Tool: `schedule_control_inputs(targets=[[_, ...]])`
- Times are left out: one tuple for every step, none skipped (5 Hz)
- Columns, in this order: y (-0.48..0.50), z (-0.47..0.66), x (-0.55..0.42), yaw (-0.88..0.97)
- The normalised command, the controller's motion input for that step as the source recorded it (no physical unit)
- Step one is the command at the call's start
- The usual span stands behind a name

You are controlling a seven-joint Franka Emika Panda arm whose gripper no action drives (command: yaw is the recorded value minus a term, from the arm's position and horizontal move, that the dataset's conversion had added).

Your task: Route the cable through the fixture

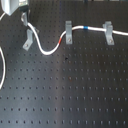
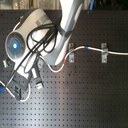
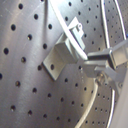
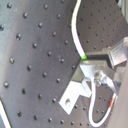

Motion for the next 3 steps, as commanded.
schedule_control_inputs(targets=[[0.336,0.23,-0.313,0.06],[0.208,0.29,-0.344,0.12],[0.069,0.03,-0.116,0.00]])
